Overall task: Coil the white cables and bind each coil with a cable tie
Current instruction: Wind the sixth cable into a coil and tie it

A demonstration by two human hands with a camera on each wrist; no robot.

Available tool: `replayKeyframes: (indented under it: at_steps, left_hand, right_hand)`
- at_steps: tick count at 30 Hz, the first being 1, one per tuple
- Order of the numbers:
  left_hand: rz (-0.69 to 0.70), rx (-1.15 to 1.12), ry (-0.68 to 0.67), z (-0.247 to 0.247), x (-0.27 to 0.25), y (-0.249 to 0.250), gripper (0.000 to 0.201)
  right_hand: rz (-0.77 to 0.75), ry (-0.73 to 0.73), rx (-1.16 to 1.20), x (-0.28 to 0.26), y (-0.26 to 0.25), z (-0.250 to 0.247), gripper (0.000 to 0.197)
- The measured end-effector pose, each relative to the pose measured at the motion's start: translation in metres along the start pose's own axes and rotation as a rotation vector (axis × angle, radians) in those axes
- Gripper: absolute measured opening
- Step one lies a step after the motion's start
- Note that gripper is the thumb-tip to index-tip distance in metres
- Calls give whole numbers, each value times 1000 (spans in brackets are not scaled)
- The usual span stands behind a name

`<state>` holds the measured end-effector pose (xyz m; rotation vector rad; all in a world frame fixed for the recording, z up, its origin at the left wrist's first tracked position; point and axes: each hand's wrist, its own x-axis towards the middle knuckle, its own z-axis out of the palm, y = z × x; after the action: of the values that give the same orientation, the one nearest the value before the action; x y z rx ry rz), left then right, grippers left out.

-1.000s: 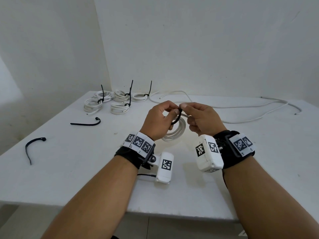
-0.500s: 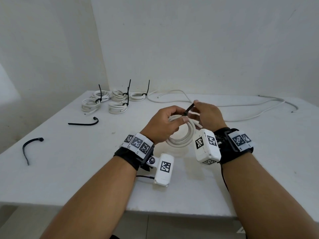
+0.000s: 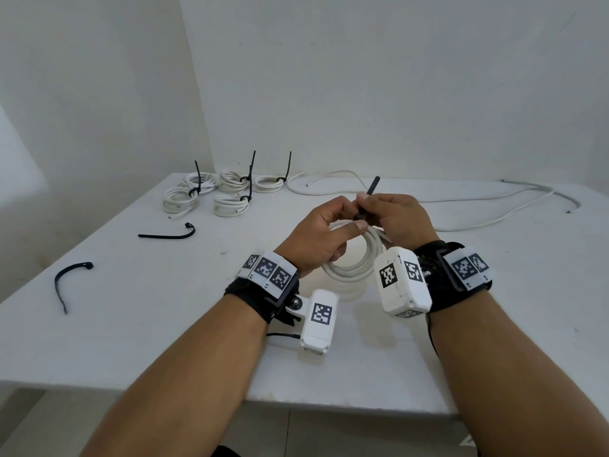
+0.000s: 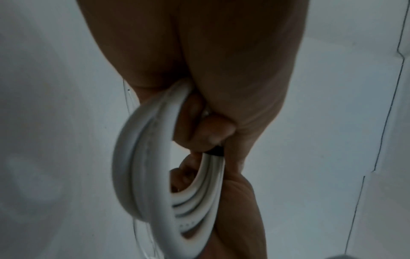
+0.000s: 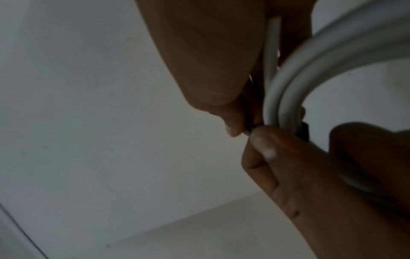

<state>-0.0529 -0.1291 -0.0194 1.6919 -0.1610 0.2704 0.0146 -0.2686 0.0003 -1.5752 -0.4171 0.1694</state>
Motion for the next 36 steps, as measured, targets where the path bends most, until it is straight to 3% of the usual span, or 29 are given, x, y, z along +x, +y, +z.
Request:
replayKeyframes:
  at_steps: [4,8,15,18,22,27,29,31,36]
  left_hand:
    - [-31,-13,-60,2,-1,-3,5]
    - [-116,-87,-60,5,1,-9,18]
    - [-171,-523,148,0,7,-6,27]
    - [-198,-561,210,-6,8,-2,42]
    - [-162,-340,393,-20,16,1,55]
    - [-135,-32,599,-63,39,2,26]
    - [-126,135,579,-81,51,0,19]
    - [-141,329,533,-94,63,-4,29]
    - [-289,835,277,-118,95,-14,41]
  right_hand:
    - [30,67,80,1,1,-1,27]
    - [33,128,107,4,5,-1,26]
    - [-59,225,23,12,12,15,29]
    - [-60,223,9,17,17,25,34]
    - [105,0,20,22,16,25,40]
    - [167,-62,-489,40,3,3,38]
    - [195,-95,-788,49,5,-3,41]
    - [256,-215,-1083,57,16,-10,58]
    - [408,-359,-1220,58,33,-22,89]
